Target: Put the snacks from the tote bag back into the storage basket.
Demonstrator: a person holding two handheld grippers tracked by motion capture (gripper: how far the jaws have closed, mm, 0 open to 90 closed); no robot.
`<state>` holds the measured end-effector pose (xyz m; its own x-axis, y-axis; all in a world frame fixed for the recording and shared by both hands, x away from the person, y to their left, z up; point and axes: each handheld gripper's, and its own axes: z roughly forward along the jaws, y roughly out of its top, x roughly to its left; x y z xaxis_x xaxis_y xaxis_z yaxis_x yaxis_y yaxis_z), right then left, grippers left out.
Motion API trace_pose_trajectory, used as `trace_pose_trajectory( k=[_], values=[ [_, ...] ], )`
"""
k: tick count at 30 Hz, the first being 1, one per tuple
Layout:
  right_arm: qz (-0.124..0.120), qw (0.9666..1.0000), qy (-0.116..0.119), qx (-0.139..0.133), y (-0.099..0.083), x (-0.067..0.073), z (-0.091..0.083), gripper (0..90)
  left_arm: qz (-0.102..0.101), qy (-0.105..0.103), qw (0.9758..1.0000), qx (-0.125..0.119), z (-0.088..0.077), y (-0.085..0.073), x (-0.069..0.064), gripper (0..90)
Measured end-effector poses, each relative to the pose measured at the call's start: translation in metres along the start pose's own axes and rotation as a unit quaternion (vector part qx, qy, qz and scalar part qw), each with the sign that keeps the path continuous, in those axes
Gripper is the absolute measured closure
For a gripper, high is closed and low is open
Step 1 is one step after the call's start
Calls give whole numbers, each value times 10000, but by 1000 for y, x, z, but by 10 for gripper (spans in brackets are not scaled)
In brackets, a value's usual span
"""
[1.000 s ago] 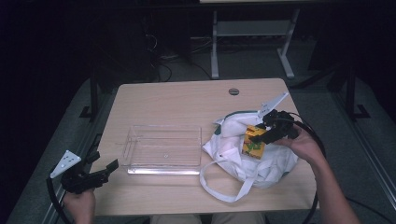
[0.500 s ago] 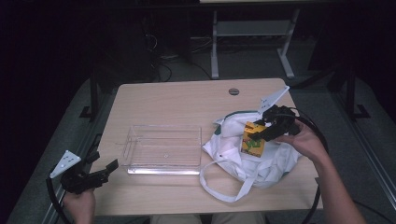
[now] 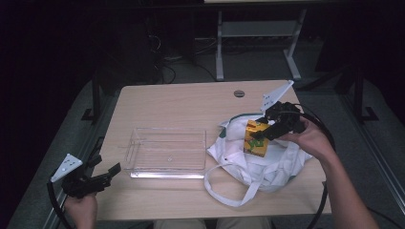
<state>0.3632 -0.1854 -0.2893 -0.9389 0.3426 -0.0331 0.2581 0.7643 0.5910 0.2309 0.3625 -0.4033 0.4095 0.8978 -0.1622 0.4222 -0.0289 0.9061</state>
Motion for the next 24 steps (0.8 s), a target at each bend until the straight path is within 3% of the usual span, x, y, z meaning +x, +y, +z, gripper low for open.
trace_pose_trajectory(
  k=[24],
  values=[
    [-423,9989,222,11,42,12,10,521,-4,14,10000,-10,-1,0,1,126]
  ],
)
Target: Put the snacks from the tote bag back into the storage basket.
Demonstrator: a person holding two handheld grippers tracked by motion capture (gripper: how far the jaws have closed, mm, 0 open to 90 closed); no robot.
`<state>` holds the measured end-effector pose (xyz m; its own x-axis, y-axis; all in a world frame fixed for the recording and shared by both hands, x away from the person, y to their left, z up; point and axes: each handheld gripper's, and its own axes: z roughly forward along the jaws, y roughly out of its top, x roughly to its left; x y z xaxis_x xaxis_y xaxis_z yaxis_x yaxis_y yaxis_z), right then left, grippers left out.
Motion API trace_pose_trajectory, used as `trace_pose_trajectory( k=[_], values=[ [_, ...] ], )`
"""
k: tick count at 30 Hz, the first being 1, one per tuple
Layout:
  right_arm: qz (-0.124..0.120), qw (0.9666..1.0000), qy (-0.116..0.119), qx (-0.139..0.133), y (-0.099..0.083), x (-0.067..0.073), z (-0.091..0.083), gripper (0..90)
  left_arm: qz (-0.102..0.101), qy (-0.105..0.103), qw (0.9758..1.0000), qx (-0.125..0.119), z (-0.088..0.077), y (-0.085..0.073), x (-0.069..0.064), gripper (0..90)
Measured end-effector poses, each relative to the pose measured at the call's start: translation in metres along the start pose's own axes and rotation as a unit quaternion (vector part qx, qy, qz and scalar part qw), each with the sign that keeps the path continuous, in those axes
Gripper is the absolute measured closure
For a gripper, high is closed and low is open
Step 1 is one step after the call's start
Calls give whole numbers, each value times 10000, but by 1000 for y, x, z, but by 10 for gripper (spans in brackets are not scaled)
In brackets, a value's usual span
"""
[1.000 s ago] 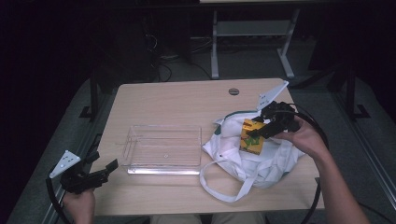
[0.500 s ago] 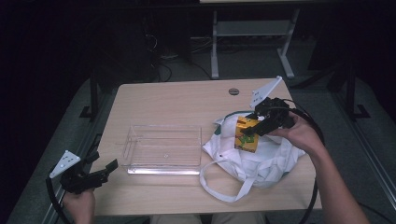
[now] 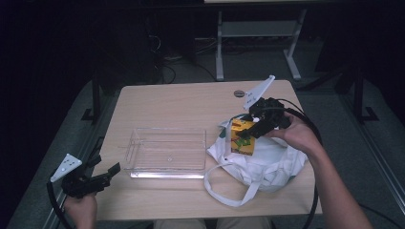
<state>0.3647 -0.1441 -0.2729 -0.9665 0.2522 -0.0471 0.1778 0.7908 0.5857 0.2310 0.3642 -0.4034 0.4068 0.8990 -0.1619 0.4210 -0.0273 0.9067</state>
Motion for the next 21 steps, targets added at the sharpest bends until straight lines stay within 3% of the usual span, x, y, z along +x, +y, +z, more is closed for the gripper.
trace_pose_trajectory(
  k=[17,21],
  values=[
    [-414,9990,141,-37,34,7,9,521,39,-9,10000,17,0,0,0,126],
    [-411,9990,160,-7,40,9,10,520,14,-5,10000,-12,0,0,0,126]
  ],
)
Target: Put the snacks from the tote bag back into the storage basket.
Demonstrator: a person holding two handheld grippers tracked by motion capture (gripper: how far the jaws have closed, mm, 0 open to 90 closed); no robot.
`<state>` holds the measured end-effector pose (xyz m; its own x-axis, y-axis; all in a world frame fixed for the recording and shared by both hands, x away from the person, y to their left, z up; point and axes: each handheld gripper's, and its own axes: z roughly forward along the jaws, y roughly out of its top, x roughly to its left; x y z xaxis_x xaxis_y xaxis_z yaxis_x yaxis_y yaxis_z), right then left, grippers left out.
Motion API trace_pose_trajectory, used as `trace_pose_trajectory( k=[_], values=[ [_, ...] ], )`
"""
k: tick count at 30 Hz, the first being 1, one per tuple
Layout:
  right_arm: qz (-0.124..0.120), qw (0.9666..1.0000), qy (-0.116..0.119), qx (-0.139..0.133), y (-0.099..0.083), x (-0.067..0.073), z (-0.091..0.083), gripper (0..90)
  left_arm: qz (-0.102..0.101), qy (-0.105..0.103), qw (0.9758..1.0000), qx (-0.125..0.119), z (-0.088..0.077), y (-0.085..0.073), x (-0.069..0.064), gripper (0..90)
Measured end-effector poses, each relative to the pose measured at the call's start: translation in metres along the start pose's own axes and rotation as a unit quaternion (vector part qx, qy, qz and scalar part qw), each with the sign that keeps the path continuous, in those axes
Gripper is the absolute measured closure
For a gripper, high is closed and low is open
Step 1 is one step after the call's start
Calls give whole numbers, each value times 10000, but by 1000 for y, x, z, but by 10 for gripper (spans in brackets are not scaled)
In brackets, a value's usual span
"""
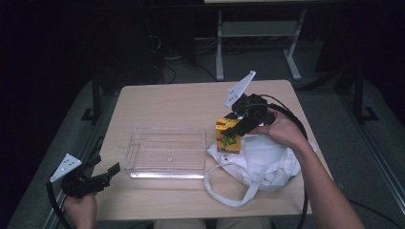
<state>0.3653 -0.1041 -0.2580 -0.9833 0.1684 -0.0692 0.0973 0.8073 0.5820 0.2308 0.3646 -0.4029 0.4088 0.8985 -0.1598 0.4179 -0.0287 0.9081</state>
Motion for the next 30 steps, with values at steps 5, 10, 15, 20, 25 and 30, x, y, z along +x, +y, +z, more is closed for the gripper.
trace_pose_trajectory(
  k=[5,10,15,20,25,30],
  values=[
    [-61,10000,25,-12,8,1,1,521,3,-5,10000,-1,0,0,0,126],
    [-133,9999,49,-28,15,3,2,521,2,1,10000,-8,0,0,0,126],
    [-195,9998,72,-9,22,4,4,521,12,-3,10000,-3,0,0,0,126],
    [-265,9996,75,-34,29,6,5,520,-5,-6,10000,-12,0,0,0,126],
    [-321,9994,113,-37,36,7,7,521,9,-6,10000,-9,0,1,0,126],
    [-372,9992,153,-65,42,9,10,521,17,-12,10000,-10,0,1,0,126]
  ],
)
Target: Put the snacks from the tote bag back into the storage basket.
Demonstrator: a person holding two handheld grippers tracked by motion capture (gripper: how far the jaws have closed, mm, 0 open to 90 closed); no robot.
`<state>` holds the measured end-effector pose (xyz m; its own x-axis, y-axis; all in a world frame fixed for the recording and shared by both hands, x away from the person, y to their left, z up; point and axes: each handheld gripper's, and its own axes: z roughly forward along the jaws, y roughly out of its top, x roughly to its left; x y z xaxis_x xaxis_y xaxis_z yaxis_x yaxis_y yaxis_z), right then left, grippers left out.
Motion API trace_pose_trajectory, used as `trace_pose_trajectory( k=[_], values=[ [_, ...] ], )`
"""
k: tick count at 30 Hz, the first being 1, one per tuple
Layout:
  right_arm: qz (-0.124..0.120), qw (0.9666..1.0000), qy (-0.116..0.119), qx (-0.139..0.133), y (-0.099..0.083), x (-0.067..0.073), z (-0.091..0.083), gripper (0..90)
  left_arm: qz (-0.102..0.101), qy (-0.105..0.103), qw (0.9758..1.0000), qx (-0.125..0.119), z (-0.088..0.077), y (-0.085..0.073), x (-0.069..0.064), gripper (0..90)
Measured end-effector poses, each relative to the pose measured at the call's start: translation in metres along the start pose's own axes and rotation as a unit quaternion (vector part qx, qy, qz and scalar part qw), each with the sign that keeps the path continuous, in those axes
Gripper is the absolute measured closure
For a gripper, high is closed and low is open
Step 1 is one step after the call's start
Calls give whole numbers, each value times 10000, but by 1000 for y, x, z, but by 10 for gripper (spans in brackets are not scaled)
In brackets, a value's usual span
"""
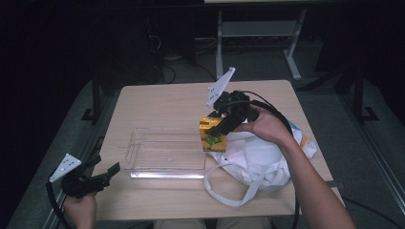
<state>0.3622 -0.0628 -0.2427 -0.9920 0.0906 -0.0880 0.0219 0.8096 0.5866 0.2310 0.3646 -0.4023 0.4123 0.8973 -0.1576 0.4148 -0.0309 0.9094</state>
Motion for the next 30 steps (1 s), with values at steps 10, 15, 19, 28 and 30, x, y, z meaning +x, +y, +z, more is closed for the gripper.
trace_pose_trajectory(
  k=[10,15,19,28,30],
  values=[
    [-108,9999,55,-14,10,1,9,521,-12,-13,10000,3,0,0,0,126],
    [-135,9999,101,-18,15,2,13,522,-19,-23,10000,13,1,0,0,126],
    [-164,9997,149,-38,18,3,17,522,-5,-25,10000,20,1,0,0,126],
    [-225,9996,181,-20,27,4,23,523,-7,-24,10000,9,0,0,0,126],
    [-259,9995,191,1,30,4,25,522,-5,-19,10000,7,0,0,0,126]
  ],
)
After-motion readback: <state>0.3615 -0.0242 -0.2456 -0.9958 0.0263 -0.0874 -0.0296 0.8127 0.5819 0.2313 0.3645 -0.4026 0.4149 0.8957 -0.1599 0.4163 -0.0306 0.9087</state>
